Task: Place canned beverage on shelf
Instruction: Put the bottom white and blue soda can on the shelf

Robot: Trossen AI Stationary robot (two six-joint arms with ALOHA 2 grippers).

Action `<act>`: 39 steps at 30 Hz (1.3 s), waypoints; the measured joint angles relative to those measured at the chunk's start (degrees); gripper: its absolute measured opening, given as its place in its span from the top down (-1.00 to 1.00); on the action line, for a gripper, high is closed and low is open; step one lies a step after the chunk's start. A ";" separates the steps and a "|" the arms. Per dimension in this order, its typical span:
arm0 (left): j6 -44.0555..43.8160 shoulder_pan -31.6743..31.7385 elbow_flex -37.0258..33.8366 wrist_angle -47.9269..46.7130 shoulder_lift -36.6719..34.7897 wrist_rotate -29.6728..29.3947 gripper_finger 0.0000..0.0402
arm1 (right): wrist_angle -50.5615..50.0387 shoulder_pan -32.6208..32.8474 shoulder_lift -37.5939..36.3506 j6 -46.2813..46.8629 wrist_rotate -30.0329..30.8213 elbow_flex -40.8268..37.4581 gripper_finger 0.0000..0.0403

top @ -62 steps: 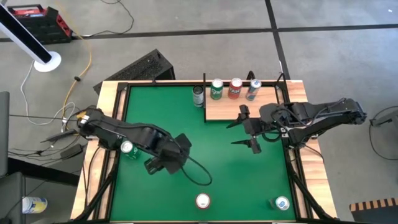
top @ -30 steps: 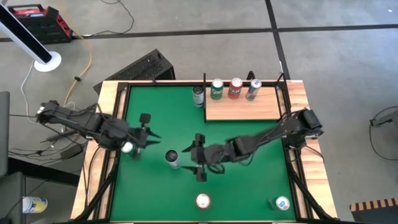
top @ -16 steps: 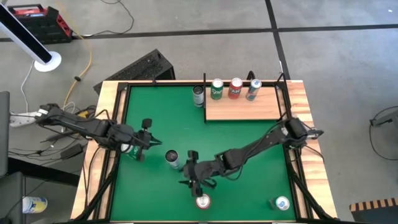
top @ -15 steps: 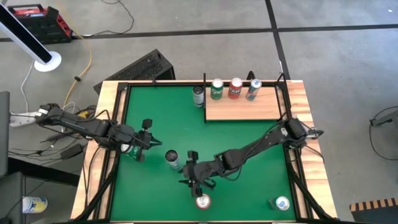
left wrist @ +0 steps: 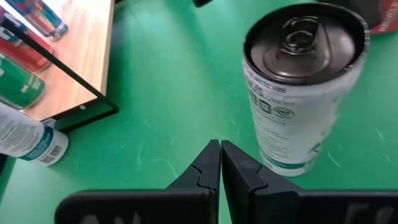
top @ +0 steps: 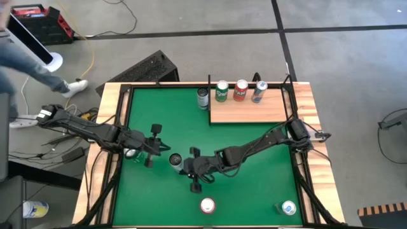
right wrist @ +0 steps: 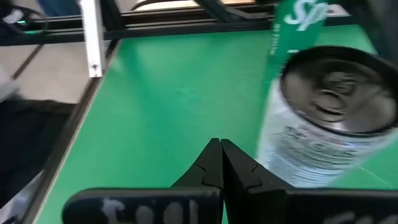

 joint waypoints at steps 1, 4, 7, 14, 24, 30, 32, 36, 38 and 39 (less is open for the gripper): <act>0.10 0.02 0.00 0.49 0.28 -0.08 1.00 | 0.03 0.00 -0.02 -0.24 -0.68 0.00 0.92; 0.57 0.35 0.00 2.56 1.34 -0.07 1.00 | -0.10 0.02 -0.04 -0.50 -0.96 0.00 0.92; 0.59 1.03 0.00 4.02 2.31 1.03 1.00 | -0.01 -0.32 -0.04 -0.50 -0.96 0.00 0.89; 0.11 1.88 0.00 4.07 2.66 2.89 1.00 | 0.03 -1.36 -0.02 -2.47 -0.92 0.00 0.92; -0.92 1.88 0.00 3.40 2.63 4.48 1.00 | -0.01 -3.85 -0.02 -3.52 -2.47 0.00 0.90; -0.92 1.84 0.00 3.05 2.63 5.85 1.00 | -0.04 -4.42 -0.02 -3.52 -2.61 0.00 0.91; -0.92 1.84 0.00 3.05 2.63 5.85 1.00 | -0.23 -4.56 -0.04 -3.52 -2.79 0.00 0.91; -1.03 1.86 0.00 2.34 2.63 7.26 1.00 | -2.61 -4.92 -0.04 -3.50 -2.77 0.00 0.91; -1.40 1.86 0.00 2.09 2.63 8.24 1.00 | -3.60 -4.99 -0.04 -3.50 -2.77 -0.04 0.91; -1.75 1.88 0.00 2.08 2.63 8.64 1.00 | -3.64 -5.09 -0.04 -3.50 -2.77 -0.04 0.90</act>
